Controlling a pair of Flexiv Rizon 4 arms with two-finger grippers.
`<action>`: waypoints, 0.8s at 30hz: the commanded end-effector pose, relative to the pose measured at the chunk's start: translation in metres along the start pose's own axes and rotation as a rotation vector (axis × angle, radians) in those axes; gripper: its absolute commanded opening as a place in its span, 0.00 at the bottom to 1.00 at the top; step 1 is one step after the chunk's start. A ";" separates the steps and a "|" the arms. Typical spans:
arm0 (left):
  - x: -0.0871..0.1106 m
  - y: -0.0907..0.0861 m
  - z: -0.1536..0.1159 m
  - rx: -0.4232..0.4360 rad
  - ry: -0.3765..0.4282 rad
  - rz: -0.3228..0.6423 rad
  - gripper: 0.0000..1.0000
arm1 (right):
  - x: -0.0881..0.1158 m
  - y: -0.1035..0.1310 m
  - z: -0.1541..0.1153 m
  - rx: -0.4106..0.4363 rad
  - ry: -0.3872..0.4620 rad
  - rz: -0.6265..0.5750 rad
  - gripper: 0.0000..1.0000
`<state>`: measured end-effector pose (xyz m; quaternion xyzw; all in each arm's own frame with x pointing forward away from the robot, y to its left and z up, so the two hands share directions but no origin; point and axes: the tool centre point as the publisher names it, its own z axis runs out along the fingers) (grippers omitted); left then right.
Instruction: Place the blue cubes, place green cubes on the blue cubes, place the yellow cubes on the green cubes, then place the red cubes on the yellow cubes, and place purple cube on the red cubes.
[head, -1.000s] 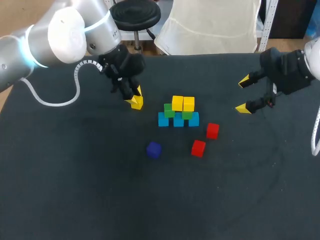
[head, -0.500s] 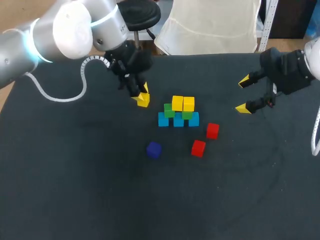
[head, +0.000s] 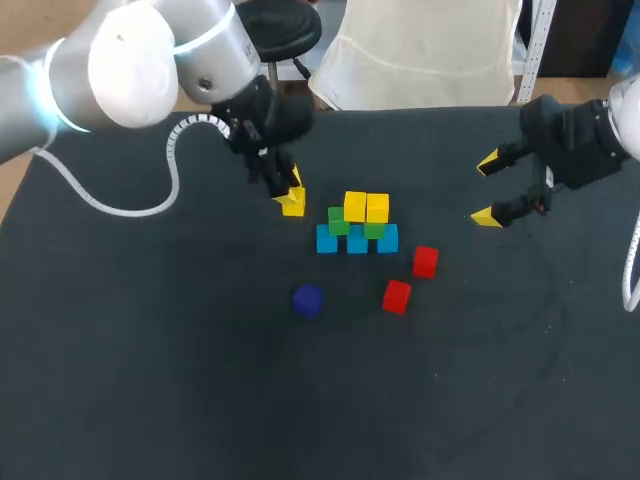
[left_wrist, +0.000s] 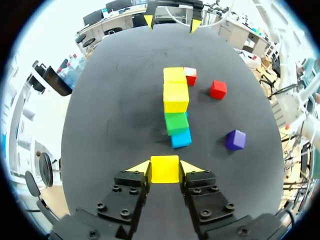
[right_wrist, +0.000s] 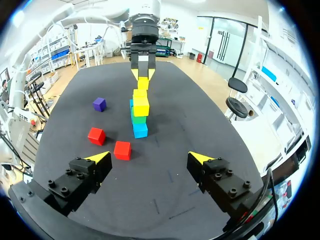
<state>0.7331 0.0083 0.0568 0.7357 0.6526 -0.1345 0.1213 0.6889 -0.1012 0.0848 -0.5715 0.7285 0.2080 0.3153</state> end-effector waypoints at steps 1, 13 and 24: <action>-0.008 -0.012 -0.005 -0.082 0.007 -0.016 0.00 | 0.000 -0.001 0.001 -0.002 -0.003 -0.001 1.00; -0.026 -0.016 -0.010 -0.136 -0.034 -0.029 0.00 | 0.000 -0.001 0.001 -0.002 -0.003 -0.001 1.00; -0.037 -0.017 -0.008 -0.133 -0.050 -0.013 0.00 | 0.000 -0.001 0.001 -0.002 -0.003 -0.001 1.00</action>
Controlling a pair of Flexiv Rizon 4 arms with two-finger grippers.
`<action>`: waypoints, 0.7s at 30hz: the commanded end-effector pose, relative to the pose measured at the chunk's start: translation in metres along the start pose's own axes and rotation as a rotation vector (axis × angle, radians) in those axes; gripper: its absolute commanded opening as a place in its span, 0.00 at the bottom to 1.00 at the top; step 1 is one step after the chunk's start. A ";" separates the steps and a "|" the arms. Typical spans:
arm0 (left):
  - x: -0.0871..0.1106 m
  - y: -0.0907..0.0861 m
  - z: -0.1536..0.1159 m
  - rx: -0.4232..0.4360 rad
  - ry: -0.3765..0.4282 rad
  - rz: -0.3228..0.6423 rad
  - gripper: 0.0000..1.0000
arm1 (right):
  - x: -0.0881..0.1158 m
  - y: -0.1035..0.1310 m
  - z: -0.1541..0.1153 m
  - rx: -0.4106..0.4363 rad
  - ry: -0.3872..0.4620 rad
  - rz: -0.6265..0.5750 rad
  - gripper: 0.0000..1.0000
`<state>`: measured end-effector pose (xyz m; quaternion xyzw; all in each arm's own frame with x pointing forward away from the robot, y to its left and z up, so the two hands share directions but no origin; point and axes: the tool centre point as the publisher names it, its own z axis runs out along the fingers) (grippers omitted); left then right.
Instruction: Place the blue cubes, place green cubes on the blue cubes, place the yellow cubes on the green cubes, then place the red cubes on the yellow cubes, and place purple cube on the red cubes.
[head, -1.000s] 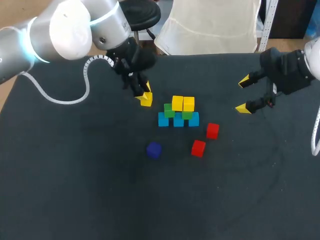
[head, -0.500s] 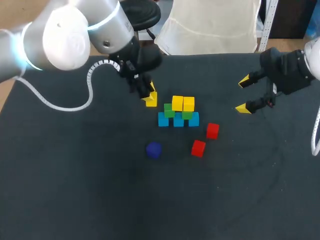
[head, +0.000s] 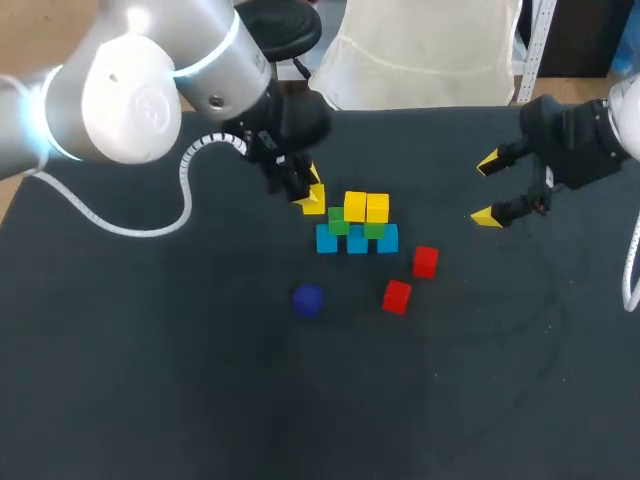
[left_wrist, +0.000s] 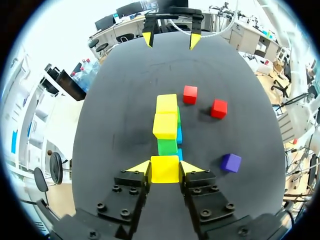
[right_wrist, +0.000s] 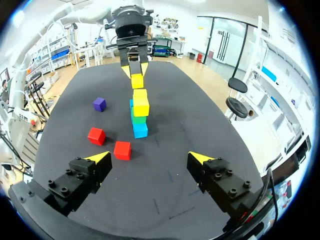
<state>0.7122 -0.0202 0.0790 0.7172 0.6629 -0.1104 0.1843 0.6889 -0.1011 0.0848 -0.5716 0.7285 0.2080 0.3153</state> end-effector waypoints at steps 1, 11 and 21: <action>-0.001 0.000 0.002 -0.002 -0.002 0.004 0.00 | 0.000 -0.001 0.001 -0.002 -0.003 -0.001 1.00; -0.008 0.002 0.004 0.004 -0.006 0.013 0.00 | 0.000 -0.001 0.001 -0.002 -0.003 -0.001 1.00; -0.012 0.003 0.012 0.016 -0.019 0.023 0.00 | 0.000 -0.001 0.001 -0.002 -0.003 -0.001 1.00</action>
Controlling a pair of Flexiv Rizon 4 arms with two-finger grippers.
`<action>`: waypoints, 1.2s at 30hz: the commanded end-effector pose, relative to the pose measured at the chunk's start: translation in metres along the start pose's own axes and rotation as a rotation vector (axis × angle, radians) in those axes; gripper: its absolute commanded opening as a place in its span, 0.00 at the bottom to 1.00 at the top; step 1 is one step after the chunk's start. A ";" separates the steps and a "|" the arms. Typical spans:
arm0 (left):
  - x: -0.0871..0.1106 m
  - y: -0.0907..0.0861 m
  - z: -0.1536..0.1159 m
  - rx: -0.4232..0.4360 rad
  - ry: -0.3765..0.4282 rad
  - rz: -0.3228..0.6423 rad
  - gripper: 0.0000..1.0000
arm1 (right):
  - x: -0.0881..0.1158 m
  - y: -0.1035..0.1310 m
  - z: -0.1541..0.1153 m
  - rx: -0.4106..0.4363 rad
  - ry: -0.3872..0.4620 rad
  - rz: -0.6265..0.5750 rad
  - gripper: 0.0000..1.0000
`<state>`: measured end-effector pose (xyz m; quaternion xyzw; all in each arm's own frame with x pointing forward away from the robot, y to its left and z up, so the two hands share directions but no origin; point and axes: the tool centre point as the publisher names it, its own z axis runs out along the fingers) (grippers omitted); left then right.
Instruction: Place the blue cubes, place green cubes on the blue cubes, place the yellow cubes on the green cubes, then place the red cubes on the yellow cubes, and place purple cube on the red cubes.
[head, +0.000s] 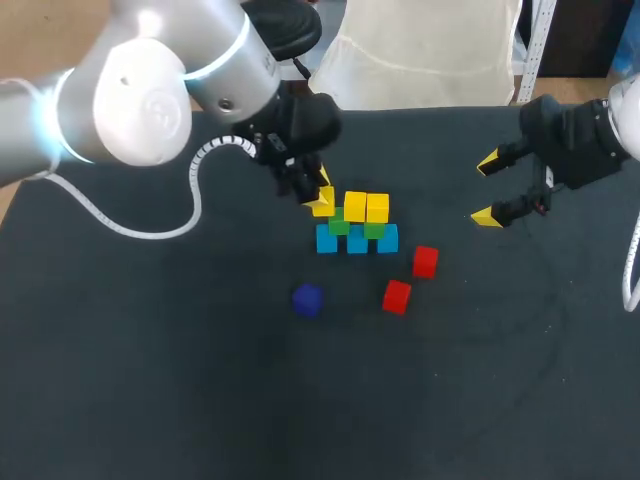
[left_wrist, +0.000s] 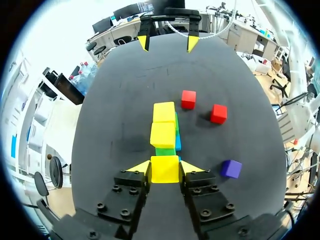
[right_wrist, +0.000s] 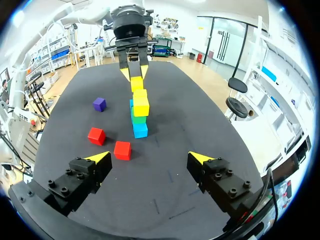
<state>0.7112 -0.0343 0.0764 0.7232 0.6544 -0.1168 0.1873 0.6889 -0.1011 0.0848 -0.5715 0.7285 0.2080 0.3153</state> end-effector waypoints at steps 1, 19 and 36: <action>0.000 0.004 0.005 0.009 -0.001 0.006 0.00 | 0.000 -0.001 0.001 -0.002 -0.003 -0.001 1.00; -0.007 0.008 0.013 0.031 0.004 0.025 0.00 | 0.000 -0.001 0.001 -0.002 -0.003 -0.001 1.00; -0.007 0.009 0.013 0.042 0.012 0.031 0.08 | 0.000 -0.001 0.001 -0.002 -0.003 -0.001 1.00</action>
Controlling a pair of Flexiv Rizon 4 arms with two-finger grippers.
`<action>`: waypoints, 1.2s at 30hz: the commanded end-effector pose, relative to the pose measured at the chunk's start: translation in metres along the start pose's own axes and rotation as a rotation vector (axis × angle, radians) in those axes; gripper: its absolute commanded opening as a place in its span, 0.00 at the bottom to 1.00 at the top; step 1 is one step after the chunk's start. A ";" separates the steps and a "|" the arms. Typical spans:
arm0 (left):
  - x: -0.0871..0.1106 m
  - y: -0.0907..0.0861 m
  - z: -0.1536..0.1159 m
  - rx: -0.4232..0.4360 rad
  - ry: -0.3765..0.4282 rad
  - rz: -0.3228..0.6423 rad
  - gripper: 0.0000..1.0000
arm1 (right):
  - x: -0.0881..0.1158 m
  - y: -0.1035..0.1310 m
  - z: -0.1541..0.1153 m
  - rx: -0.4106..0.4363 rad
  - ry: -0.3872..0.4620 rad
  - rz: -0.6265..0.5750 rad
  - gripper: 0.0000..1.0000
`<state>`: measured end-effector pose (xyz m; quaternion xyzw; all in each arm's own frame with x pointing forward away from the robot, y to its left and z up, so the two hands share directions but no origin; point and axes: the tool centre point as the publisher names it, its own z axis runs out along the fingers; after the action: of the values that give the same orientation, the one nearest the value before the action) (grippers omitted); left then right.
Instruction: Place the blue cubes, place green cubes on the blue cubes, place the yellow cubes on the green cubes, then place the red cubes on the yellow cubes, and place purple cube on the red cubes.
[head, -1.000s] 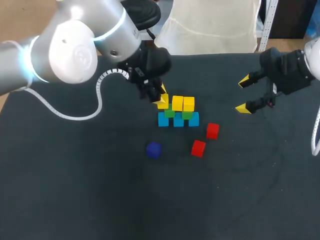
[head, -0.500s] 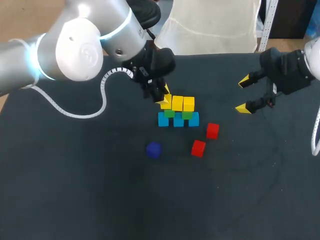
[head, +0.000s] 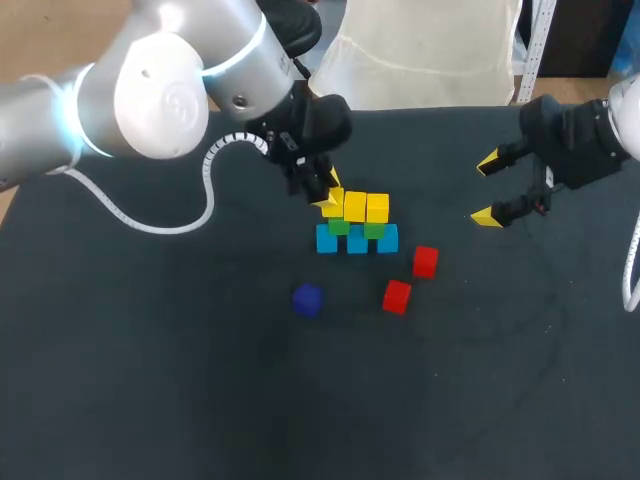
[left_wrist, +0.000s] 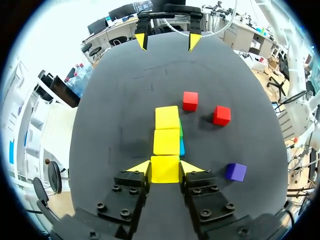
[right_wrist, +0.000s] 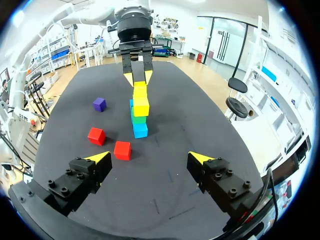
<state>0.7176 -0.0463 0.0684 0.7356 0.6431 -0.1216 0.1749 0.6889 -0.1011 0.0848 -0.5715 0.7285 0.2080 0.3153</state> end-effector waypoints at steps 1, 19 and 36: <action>0.000 0.003 0.000 0.012 0.006 0.003 0.11 | 0.000 -0.001 0.001 -0.002 -0.003 -0.001 1.00; 0.000 0.004 0.002 0.022 0.000 0.003 0.34 | 0.000 -0.001 0.001 -0.002 -0.003 -0.001 1.00; 0.005 0.001 -0.003 0.017 0.003 -0.002 1.00 | 0.000 -0.001 0.001 -0.002 -0.003 -0.001 1.00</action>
<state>0.7208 -0.0450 0.0668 0.7370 0.6420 -0.1293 0.1670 0.6889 -0.1011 0.0848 -0.5715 0.7285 0.2080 0.3153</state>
